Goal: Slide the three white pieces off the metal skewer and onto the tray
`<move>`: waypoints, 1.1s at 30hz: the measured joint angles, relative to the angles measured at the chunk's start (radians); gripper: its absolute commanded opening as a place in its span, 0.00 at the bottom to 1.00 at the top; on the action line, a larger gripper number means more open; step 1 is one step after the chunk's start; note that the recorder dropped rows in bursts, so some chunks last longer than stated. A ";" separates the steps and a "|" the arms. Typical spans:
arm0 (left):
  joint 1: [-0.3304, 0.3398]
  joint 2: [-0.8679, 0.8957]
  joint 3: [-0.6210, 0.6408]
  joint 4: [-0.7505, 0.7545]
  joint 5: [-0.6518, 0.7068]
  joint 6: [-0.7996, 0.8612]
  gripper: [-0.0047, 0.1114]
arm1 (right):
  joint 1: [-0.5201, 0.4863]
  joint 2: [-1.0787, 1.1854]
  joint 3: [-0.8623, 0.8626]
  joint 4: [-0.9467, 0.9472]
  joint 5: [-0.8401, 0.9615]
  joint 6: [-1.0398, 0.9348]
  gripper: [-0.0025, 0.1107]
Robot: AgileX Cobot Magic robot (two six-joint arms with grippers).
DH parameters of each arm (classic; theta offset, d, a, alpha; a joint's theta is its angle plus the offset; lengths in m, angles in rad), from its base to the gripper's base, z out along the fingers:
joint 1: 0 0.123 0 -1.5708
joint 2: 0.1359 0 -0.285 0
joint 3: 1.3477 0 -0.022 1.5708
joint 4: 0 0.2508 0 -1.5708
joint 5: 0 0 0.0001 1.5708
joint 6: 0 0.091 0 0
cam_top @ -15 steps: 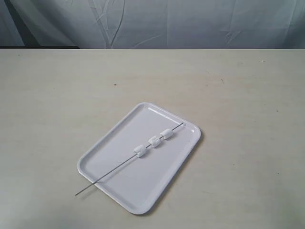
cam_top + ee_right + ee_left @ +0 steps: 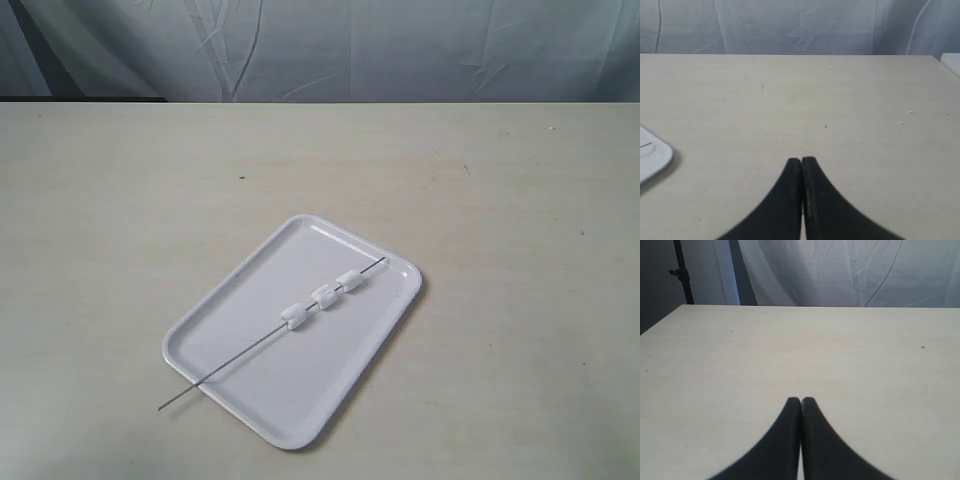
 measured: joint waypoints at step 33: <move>0.000 0.000 0.000 0.841 -0.533 0.002 0.04 | 0.000 0.000 0.000 0.320 -0.587 -0.002 0.02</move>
